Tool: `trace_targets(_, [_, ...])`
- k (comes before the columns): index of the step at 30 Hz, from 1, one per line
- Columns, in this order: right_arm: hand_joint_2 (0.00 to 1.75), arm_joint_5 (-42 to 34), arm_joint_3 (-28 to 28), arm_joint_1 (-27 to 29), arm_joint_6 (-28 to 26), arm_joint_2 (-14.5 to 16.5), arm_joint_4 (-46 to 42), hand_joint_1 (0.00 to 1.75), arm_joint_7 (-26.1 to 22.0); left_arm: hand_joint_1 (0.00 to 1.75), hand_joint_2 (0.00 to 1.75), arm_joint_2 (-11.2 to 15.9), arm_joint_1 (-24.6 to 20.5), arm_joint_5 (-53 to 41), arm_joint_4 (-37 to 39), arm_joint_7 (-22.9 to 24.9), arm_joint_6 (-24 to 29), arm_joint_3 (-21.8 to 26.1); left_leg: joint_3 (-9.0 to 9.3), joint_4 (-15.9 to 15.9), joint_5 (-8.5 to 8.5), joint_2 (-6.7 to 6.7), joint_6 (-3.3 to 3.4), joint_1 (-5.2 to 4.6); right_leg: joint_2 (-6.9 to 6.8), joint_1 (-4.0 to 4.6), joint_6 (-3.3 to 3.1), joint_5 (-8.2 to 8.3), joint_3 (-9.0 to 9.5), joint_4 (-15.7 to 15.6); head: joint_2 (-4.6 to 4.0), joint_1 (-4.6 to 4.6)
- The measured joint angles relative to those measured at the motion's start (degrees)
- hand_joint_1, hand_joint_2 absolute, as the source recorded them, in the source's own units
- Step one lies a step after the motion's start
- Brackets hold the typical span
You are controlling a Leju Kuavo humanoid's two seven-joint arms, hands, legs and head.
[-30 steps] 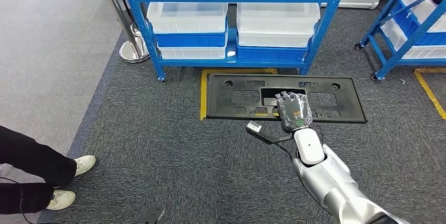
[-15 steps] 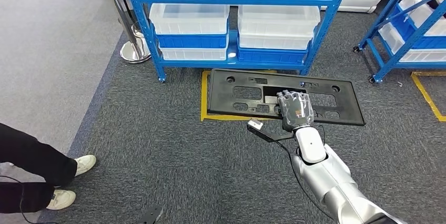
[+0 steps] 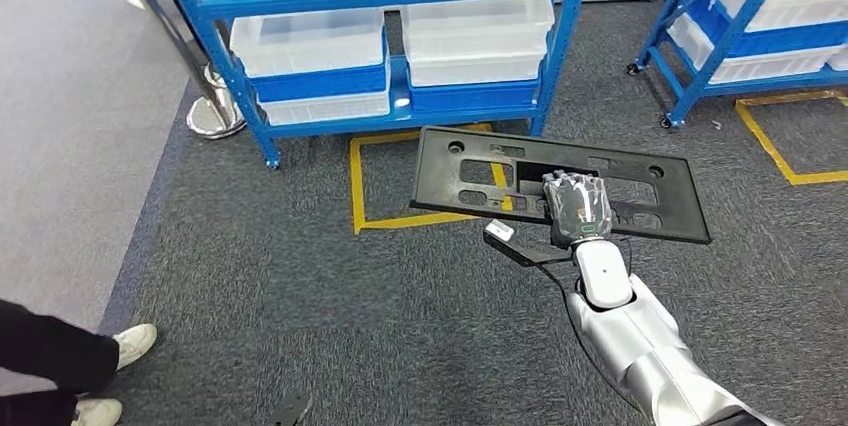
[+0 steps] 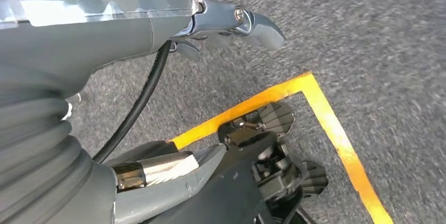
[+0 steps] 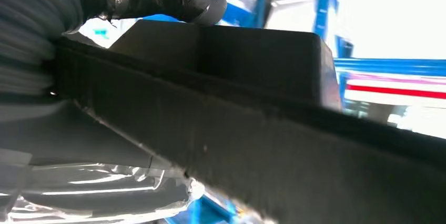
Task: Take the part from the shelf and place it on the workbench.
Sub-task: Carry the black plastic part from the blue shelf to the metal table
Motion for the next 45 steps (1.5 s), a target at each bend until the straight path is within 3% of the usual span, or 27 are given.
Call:
trace_targets(2, [1.75, 0.0, 0.0, 0.0, 0.0, 0.1, 0.0, 1.69, 0.0, 0.00, 1.75, 0.0, 0.0, 0.0, 0.0, 0.0, 0.0, 0.0, -3.02, 7.1, -3.77, -1.99, -0.25, 0.19, 1.39, -0.01, -0.32, 0.17, -0.13, 0.0, 0.00, -0.04])
trace_targets(4, [1.75, -0.1, 0.0, 0.1, 0.0, 0.1, 0.1, 1.69, 0.0, 0.00, 1.75, 0.0, 0.1, 0.0, 0.0, 0.0, 0.0, 0.0, -5.35, 12.1, -5.02, -2.34, -0.16, 0.18, 2.95, 0.14, -0.45, 0.28, -0.21, 0.0, 0.00, -0.04])
trace_targets(5, [1.75, -0.1, 0.0, 0.1, 0.0, 0.1, 0.2, 1.69, 0.0, 0.00, 1.75, 0.0, 0.1, 0.0, 0.0, 0.0, 0.0, 0.0, -5.24, 11.8, -4.05, -2.44, 0.04, 0.18, 3.78, 0.24, -0.47, 0.33, -0.20, 0.0, 0.00, -0.04])
trace_targets(6, [1.75, -0.1, 0.0, 0.1, 0.0, 0.1, 0.2, 1.69, 0.0, 0.00, 1.75, 0.0, 0.0, 0.0, 0.0, 0.0, 0.0, 0.0, -4.16, 9.3, -2.19, -2.75, 0.37, 0.15, 4.61, 0.32, -0.44, 0.39, -0.16, 0.0, 0.00, -0.04])
trace_targets(8, [1.75, -0.1, 0.0, 0.0, 0.0, 0.1, 0.2, 1.69, 0.0, 0.00, 1.75, 0.1, 0.0, 0.0, 0.0, 0.0, 0.0, 0.0, -0.84, 2.0, 1.61, -5.24, 1.34, 0.13, 6.10, 0.39, -0.22, 0.56, -0.13, 0.0, 0.00, 0.01])
trace_targets(10, [1.75, -0.1, -0.1, -0.1, 0.0, 0.1, 0.2, 1.69, 0.0, 0.00, 1.75, 0.2, 0.0, 0.0, 0.0, -0.1, 0.1, 0.0, 1.06, -2.3, 3.09, -7.67, 2.00, 0.06, 7.37, 0.11, 0.33, 0.92, -0.44, 0.0, 0.00, -0.03])
trace_targets(11, [1.75, -0.1, -0.1, -0.1, 0.0, 0.2, 0.2, 1.69, 0.0, 0.00, 1.75, 0.2, 0.0, 0.0, 0.0, -0.1, 0.1, 0.0, 1.27, -2.8, 2.95, -7.95, 2.11, 0.01, 8.00, -0.11, 0.76, 1.19, -0.71, -0.2, 0.00, -0.08])
trace_targets(13, [1.75, -0.2, -0.3, 0.0, 0.0, 0.0, 0.3, 1.69, -0.1, 0.00, 1.75, 0.2, -0.1, 0.0, 0.0, -0.1, 0.1, 0.0, 1.63, -4.0, 3.29, -6.64, 2.13, 0.07, 8.60, -0.24, 1.59, 1.64, -1.07, -0.5, 0.00, -0.23])
trace_targets(15, [1.75, -0.3, -0.5, -0.1, 0.0, -0.3, 0.3, 1.69, -0.1, 0.00, 1.75, 0.1, -0.2, -0.1, 0.0, -0.1, 0.1, 0.1, 2.06, -5.3, 3.97, -5.09, 2.35, 0.36, 5.53, 0.12, 2.10, 0.33, -2.03, 1.2, 0.00, -0.05])
trace_targets(17, [1.75, -0.3, -0.6, -0.4, 0.0, -0.3, 0.4, 1.69, -0.1, 0.00, 1.75, 0.0, -0.2, -0.1, 0.0, -0.1, 0.2, 0.1, 2.12, -5.8, 4.31, -3.50, 2.62, 0.34, 1.81, 0.20, 2.37, -3.16, -4.59, 6.9, 0.00, 0.13])
trace_targets(19, [1.75, -0.3, -0.6, -0.3, 0.0, -0.3, 0.4, 1.69, -0.2, 0.00, 1.75, 0.0, -0.1, -0.2, 0.0, -0.1, 0.3, 0.1, 1.96, -5.7, 4.30, -1.86, 2.66, 0.27, 1.01, -0.03, 2.70, -5.48, -6.89, 12.6, 0.00, 0.17])
trace_targets(20, [1.75, -0.3, -0.6, -0.1, 0.0, -0.3, 0.4, 1.69, -0.2, 0.00, 1.75, 0.0, 0.0, -0.3, 0.0, -0.1, 0.3, 0.1, 1.91, -5.6, 4.26, -1.06, 2.62, 0.26, 0.90, -0.12, 2.82, -5.23, -6.85, 13.0, 0.00, 0.18])
trace_targets(22, [1.75, -0.3, -0.7, 0.0, 0.0, -0.4, 0.5, 1.69, -0.2, 0.00, 1.75, 0.0, 0.0, -0.5, 0.0, -0.2, 0.5, 0.1, 1.86, -5.3, 3.99, 0.53, 2.36, 0.26, -0.03, -0.19, 2.88, -2.28, -3.56, 7.8, 0.00, 0.18])
trace_targets(24, [1.75, -0.4, -0.7, 0.0, 0.0, -0.4, 0.4, 1.69, -0.1, 0.00, 1.75, 0.0, 0.0, -0.5, 0.0, -0.2, 0.6, 0.1, 1.79, -4.8, 3.48, 1.98, 1.82, -0.01, -1.82, 0.29, 2.43, -0.26, 0.19, 1.1, 0.00, 0.14])
trace_targets(26, [1.75, -0.3, -0.7, 0.1, 0.0, -0.4, 0.3, 1.69, -0.1, 0.00, 1.75, 0.0, -0.1, -0.6, 0.0, -0.3, 0.6, 0.1, 1.79, -4.4, 3.15, 3.06, 1.25, -0.34, -2.09, 0.79, 1.77, -0.21, 1.02, -1.0, 0.00, 0.08])
trace_targets(28, [1.75, -0.1, -0.8, 0.3, 0.0, -0.6, 0.3, 1.69, 0.0, 0.00, 1.75, 0.0, -0.2, -0.7, 0.0, -0.4, 0.6, 0.1, 1.88, -4.3, 2.88, 3.62, 0.70, -0.29, -0.78, 0.65, 1.15, 0.08, 0.84, -1.1, 0.00, 0.04])
trace_targets(30, [1.75, 0.2, -1.0, 0.3, 0.0, -0.9, 0.3, 1.69, 0.1, 0.00, 1.75, 0.0, -0.2, -0.8, 0.0, -0.4, 0.6, 0.1, 1.24, -2.4, 1.13, 1.71, 0.16, 0.01, 0.37, 0.30, 0.49, 0.40, 0.84, -1.4, 0.00, 0.03])
trace_targets(32, [1.75, 0.5, -1.0, 0.3, 0.0, -0.9, 0.3, 1.69, 0.1, 0.00, 1.75, 0.0, -0.3, -1.0, 0.0, -0.5, 0.5, 0.1, -1.36, 3.9, -2.52, -1.19, -0.17, 0.26, 1.53, 0.17, 0.07, 0.61, 0.77, -1.5, 0.00, 0.01])
trace_targets(34, [1.75, 1.0, -1.0, 0.3, 0.0, -0.8, 0.4, 1.69, 0.0, 0.00, 1.75, 0.0, -0.2, -1.0, 0.0, -0.5, 0.4, 0.1, -4.67, 10.9, -5.07, -2.23, -0.30, 0.31, 2.98, 0.26, -0.06, 0.70, 0.62, -1.4, 0.00, 0.00])
trace_targets(35, [1.75, 1.2, -1.0, 0.3, 0.0, -0.8, 0.4, 1.69, 0.0, 0.00, 1.75, 0.0, -0.2, -1.0, 0.0, -0.5, 0.4, 0.1, -5.32, 12.1, -4.83, -2.38, -0.25, 0.31, 3.77, 0.31, -0.07, 0.72, 0.57, -1.3, 0.00, 0.00])
trace_targets(36, [1.75, 1.4, -1.0, 0.2, 0.0, -0.8, 0.5, 1.69, 0.0, 0.00, 1.75, 0.0, -0.2, -1.0, 0.0, -0.5, 0.4, 0.1, -4.93, 11.0, -3.47, -2.52, -0.10, 0.31, 4.60, 0.34, -0.07, 0.73, 0.55, -1.2, 0.00, 0.00])
trace_targets(37, [1.75, 1.5, -1.0, 0.2, 0.0, -0.8, 0.5, 1.69, 0.0, 0.00, 1.75, 0.0, -0.3, -1.0, 0.0, -0.5, 0.4, 0.1, -3.51, 7.8, -1.28, -3.01, 0.15, 0.31, 5.43, 0.36, -0.06, 0.74, 0.57, -1.0, 0.00, 0.00])
trace_targets(39, [1.75, 1.5, -1.0, -0.1, 0.0, -0.8, 0.5, 1.69, 0.0, 0.00, 1.75, 0.0, -0.4, -1.0, 0.0, -0.5, 0.4, 0.1, -0.24, 0.4, 2.26, -5.91, 0.84, 0.40, 6.98, 0.22, 0.16, 0.83, 0.41, -0.8, 0.00, 0.06])
trace_targets(41, [1.75, 1.5, -1.0, -0.5, 0.0, -0.8, 0.6, 1.69, 0.0, 0.00, 1.75, 0.0, -0.4, -1.0, 0.0, -0.5, 0.3, 0.1, 1.19, -3.0, 3.15, -8.04, 1.33, 0.38, 8.46, -0.18, 0.89, 1.26, -0.17, -0.8, 0.00, -0.01])
trace_targets(43, [1.75, 1.5, -1.0, -0.6, 0.0, -0.9, 0.7, 1.69, 0.0, 0.00, 1.75, -0.1, -0.5, -1.0, -0.1, -0.6, 0.3, 0.2, 1.42, -3.8, 3.28, -7.11, 1.61, 0.35, 9.91, -0.40, 1.96, 1.93, -0.65, -1.3, 0.00, -0.13])
trace_targets(44, [1.75, 1.5, -1.0, -0.7, -0.1, -1.1, 0.8, 1.69, 0.0, 0.00, 1.75, -0.2, -0.6, -1.0, -0.1, -0.6, 0.2, 0.2, 1.64, -4.4, 3.57, -6.31, 1.83, 0.45, 9.51, -0.30, 2.30, 1.99, -0.83, -1.4, 0.00, -0.11])
trace_targets(45, [1.75, 1.6, -1.0, -0.8, -0.1, -1.3, 0.9, 1.69, 0.0, 0.00, 1.75, -0.3, -0.7, -1.0, -0.1, -0.6, 0.2, 0.2, 1.85, -5.1, 3.94, -5.45, 2.12, 0.54, 8.03, -0.09, 2.52, 1.47, -1.26, -0.7, 0.00, -0.01])
